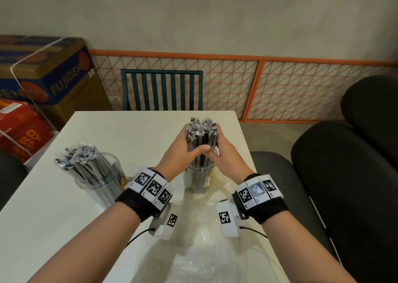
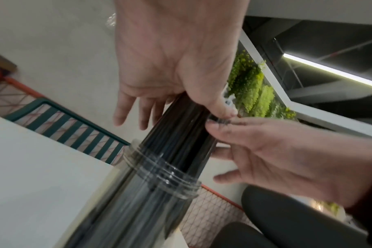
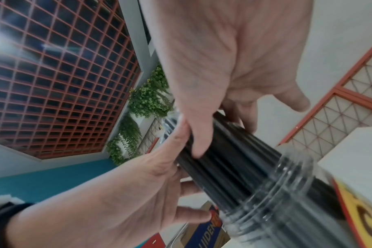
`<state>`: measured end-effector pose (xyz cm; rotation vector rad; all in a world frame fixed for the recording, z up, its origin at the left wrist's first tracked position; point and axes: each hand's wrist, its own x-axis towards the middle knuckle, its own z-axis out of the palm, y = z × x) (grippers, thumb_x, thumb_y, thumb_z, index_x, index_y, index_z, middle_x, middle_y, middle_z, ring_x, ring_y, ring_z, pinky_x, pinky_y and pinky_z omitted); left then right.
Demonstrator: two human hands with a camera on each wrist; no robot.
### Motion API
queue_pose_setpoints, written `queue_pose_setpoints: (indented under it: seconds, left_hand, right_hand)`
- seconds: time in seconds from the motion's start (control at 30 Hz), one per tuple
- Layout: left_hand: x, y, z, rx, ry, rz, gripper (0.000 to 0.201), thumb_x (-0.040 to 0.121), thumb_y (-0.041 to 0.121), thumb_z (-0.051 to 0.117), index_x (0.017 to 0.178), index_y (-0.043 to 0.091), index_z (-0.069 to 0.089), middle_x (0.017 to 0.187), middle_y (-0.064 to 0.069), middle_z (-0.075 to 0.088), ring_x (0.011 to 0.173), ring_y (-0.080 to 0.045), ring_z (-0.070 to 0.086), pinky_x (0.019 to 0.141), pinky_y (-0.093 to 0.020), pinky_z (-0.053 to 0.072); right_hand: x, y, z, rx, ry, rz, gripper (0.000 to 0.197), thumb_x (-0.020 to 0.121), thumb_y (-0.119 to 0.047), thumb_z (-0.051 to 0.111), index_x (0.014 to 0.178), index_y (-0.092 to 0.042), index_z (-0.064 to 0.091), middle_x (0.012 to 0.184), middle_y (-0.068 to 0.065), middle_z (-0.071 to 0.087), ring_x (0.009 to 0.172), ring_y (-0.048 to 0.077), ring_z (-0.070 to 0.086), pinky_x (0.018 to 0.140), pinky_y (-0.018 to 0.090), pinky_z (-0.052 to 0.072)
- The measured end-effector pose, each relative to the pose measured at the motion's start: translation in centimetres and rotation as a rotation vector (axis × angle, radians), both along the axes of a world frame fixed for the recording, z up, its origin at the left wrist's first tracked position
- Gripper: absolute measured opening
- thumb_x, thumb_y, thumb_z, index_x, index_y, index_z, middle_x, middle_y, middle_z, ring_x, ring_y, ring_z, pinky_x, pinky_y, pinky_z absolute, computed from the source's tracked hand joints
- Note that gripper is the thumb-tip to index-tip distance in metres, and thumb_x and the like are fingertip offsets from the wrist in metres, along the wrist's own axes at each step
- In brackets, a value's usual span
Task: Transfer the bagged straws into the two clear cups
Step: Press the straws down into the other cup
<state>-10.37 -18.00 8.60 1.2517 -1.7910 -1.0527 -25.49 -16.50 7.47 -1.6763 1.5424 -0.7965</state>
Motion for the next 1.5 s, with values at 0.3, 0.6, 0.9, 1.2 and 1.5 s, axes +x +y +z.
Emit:
queue_pose_setpoints:
  seconds: [0.3, 0.6, 0.9, 1.2, 1.5]
  left_hand:
    - [2.4, 0.2, -2.2, 0.224, 0.098, 0.015, 0.112, 0.071, 0.034, 0.074, 0.149, 0.028, -0.007, 0.158, 0.003, 0.012, 0.144, -0.011, 0.014, 0.112, -0.031, 0.018]
    - [1.6, -2.1, -0.4, 0.21, 0.056, -0.157, 0.078, 0.077, 0.014, 0.073, 0.141, 0.016, 0.03, 0.134, 0.0, 0.048, 0.125, -0.013, 0.044, 0.112, -0.037, 0.033]
    - [3.1, -2.4, 1.5, 0.323, -0.107, -0.371, 0.094, 0.078, 0.005, 0.07, 0.148, 0.022, 0.009, 0.138, 0.012, 0.031, 0.129, -0.004, 0.027, 0.105, -0.019, 0.025]
    - [0.1, 0.5, -1.0, 0.214, 0.087, -0.101, 0.097, 0.081, 0.019, 0.069, 0.148, 0.018, -0.001, 0.137, 0.007, 0.03, 0.125, -0.004, 0.031, 0.097, -0.009, 0.031]
    - [3.0, -1.7, 0.9, 0.302, -0.095, -0.215, 0.105, 0.078, 0.025, 0.072, 0.15, 0.019, -0.004, 0.156, -0.006, 0.019, 0.142, -0.015, 0.021, 0.117, -0.036, 0.018]
  right_hand:
    - [-3.0, -0.4, -1.1, 0.182, 0.035, 0.208, 0.106, 0.076, -0.033, 0.065, 0.15, -0.021, -0.01, 0.16, -0.005, 0.005, 0.147, 0.011, 0.008, 0.118, 0.029, 0.013]
    - [0.2, -1.2, -1.3, 0.028, 0.036, 0.017, 0.125, 0.054, -0.054, 0.078, 0.149, -0.029, -0.001, 0.15, -0.004, 0.038, 0.139, 0.019, 0.033, 0.114, 0.058, 0.019]
    - [-1.9, -1.5, 0.8, 0.143, 0.157, 0.313, 0.108, 0.079, -0.018, 0.073, 0.15, -0.018, -0.009, 0.157, -0.003, 0.016, 0.143, 0.014, 0.021, 0.118, 0.032, 0.021]
    - [-0.9, -1.3, -0.9, 0.036, 0.115, 0.158, 0.098, 0.082, -0.027, 0.069, 0.151, -0.022, 0.0, 0.154, 0.001, 0.03, 0.14, 0.017, 0.031, 0.116, 0.04, 0.028]
    - [-2.5, -2.4, 0.2, 0.061, 0.204, 0.224, 0.114, 0.061, -0.033, 0.086, 0.149, -0.018, 0.014, 0.153, 0.004, 0.028, 0.141, 0.019, 0.027, 0.117, 0.041, 0.026]
